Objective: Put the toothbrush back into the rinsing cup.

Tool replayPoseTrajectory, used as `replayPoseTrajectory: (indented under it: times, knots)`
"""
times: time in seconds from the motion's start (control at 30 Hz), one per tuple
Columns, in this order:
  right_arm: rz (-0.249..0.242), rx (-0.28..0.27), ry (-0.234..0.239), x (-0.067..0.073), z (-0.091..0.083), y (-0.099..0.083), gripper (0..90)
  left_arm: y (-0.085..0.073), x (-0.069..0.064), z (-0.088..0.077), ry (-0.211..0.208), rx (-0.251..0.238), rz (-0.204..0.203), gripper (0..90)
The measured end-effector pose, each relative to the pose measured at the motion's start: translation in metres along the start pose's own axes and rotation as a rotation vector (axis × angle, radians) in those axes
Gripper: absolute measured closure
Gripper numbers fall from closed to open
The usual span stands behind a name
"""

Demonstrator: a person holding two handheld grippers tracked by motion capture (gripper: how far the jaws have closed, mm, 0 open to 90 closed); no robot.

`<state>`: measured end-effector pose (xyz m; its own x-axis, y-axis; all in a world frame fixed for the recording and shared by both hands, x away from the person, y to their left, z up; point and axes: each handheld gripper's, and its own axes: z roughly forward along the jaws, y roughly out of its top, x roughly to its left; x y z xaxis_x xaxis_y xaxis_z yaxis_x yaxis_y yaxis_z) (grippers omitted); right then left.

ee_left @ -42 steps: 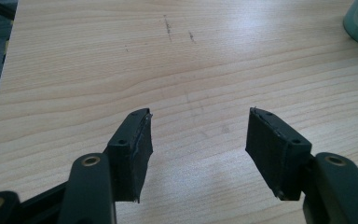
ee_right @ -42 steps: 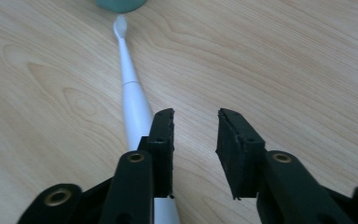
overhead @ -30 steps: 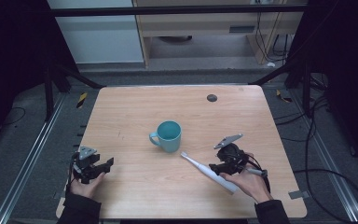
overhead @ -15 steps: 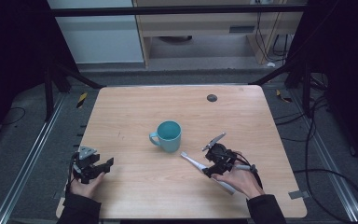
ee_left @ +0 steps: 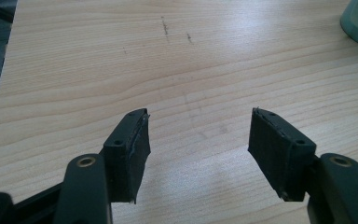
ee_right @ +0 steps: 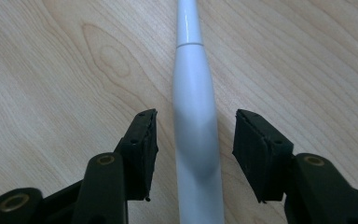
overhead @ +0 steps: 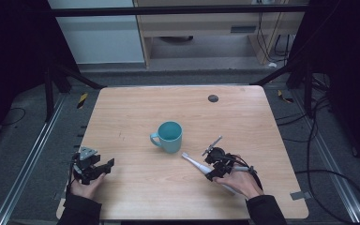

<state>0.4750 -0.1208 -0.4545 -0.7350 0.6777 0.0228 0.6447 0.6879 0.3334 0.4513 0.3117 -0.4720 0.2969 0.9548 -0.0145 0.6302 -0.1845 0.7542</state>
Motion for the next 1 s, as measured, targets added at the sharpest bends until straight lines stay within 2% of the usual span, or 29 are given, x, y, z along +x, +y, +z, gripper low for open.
replayPoseTrajectory:
  times: [0.4,0.67,0.7,0.9,1.0]
  knots:
    - [0.01,0.062,0.011,-0.003,0.012,-0.006,56.0,0.0,0.0,0.0,-0.002,0.005,0.003,37.5]
    - [0.009,0.068,-0.003,-0.001,0.013,-0.005,64.9,0.0,0.0,0.0,-0.002,0.006,0.002,37.6]
    - [-0.003,0.066,-0.005,-0.002,0.013,-0.005,65.4,0.0,0.0,0.0,-0.001,0.006,0.002,37.6]
    - [0.003,0.071,-0.015,-0.001,0.013,-0.004,66.1,0.0,0.0,0.0,-0.002,0.007,0.0,37.7]
    - [0.026,0.064,-0.01,-0.001,0.013,-0.004,66.3,0.0,0.0,0.0,-0.001,0.006,0.001,37.7]
